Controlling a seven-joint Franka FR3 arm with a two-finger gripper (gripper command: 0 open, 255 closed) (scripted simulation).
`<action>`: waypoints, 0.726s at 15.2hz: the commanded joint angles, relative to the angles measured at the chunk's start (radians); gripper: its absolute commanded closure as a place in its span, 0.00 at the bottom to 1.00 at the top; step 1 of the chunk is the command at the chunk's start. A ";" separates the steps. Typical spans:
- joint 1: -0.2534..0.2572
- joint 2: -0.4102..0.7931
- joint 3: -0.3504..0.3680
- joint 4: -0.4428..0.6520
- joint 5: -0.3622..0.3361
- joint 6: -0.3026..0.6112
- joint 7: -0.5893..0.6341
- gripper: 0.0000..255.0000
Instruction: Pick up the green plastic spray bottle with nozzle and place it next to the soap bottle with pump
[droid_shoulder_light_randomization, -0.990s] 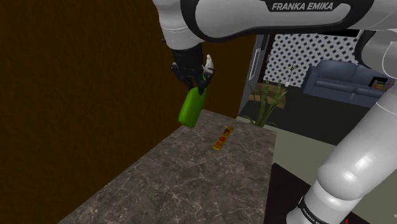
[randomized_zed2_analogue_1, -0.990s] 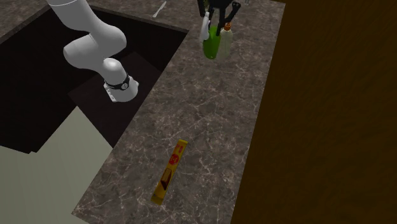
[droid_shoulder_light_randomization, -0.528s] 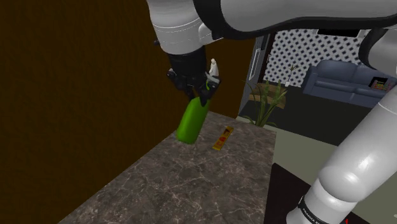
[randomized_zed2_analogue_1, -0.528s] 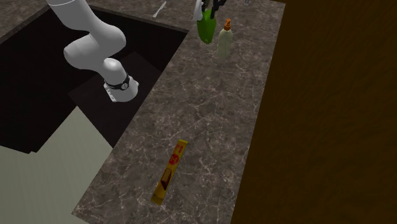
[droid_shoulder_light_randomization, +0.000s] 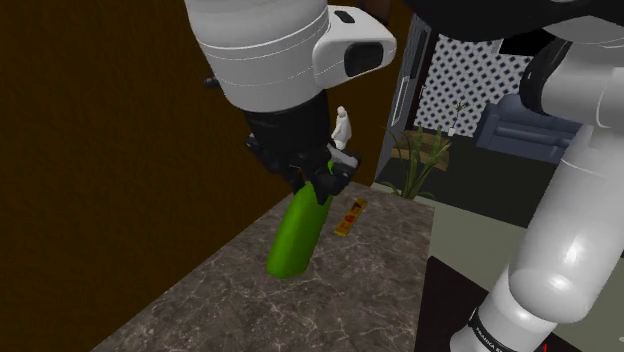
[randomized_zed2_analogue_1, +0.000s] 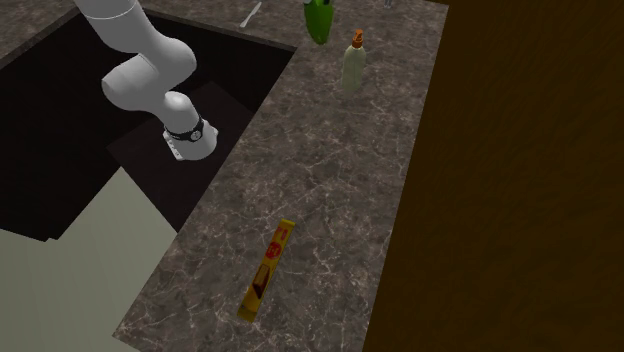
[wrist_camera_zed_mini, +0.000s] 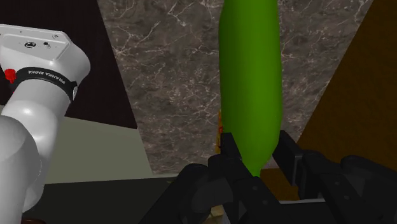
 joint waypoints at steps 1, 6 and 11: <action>0.069 0.063 0.028 0.047 -0.030 -0.058 0.088 1.00; 0.338 0.248 0.013 0.193 -0.119 -0.186 0.293 1.00; 0.640 0.406 -0.056 0.394 -0.198 -0.305 0.439 1.00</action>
